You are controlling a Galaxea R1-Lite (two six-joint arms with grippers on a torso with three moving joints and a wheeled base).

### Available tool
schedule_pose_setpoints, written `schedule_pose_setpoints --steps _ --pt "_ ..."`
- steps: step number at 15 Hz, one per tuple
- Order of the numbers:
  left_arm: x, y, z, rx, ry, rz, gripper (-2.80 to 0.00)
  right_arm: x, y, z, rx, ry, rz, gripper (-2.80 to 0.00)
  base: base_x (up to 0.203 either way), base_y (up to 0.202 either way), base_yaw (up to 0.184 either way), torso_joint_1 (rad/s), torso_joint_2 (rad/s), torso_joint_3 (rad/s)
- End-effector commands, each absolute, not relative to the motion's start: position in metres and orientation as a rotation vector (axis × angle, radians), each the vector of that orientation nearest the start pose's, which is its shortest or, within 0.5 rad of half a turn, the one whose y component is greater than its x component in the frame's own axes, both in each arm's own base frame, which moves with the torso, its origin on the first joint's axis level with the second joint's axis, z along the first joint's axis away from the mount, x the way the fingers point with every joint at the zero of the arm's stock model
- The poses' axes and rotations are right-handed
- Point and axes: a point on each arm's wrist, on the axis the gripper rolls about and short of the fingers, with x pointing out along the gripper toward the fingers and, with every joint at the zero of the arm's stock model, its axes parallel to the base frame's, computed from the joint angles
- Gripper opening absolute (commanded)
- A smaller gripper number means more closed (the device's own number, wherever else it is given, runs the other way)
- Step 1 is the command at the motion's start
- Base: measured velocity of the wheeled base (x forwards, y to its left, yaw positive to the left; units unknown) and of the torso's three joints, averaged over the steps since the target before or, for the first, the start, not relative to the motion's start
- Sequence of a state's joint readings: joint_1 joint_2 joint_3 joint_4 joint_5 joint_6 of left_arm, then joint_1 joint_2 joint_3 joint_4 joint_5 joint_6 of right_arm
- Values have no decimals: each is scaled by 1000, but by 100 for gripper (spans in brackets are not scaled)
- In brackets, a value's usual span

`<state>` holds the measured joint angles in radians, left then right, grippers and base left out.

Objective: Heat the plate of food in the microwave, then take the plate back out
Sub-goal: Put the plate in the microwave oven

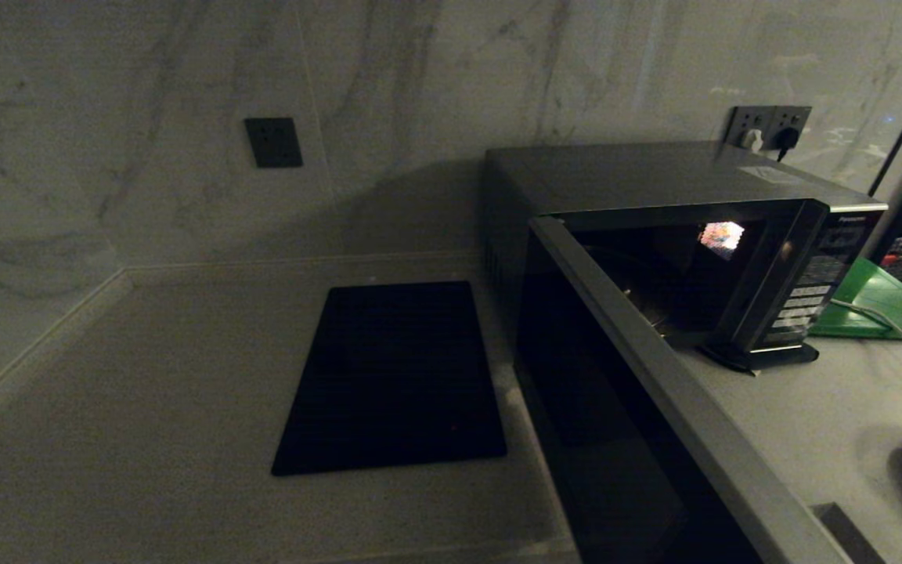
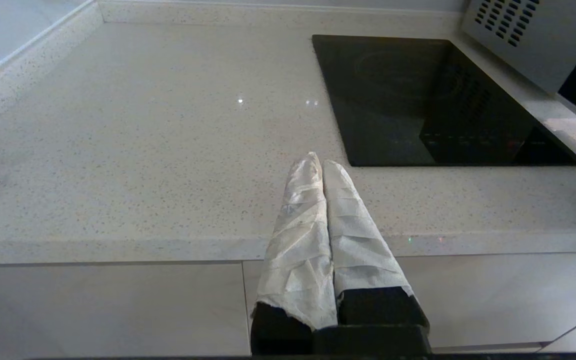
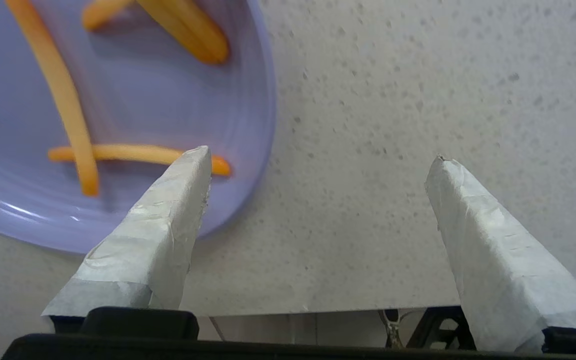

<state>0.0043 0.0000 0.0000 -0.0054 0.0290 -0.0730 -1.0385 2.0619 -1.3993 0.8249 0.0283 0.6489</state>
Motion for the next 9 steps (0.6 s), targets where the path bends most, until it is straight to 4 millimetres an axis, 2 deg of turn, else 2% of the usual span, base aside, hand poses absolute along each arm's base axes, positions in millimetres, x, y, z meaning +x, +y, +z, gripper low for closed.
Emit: schedule_pose_setpoints --steps 1,9 --pt "-23 1 76 -74 -6 34 -280 173 -292 110 1294 1069 -1268 0 0 0 0 0 0 0" --pt "-23 1 76 -74 -6 34 -280 177 -299 99 1304 1064 -1277 0 0 0 0 0 0 0"
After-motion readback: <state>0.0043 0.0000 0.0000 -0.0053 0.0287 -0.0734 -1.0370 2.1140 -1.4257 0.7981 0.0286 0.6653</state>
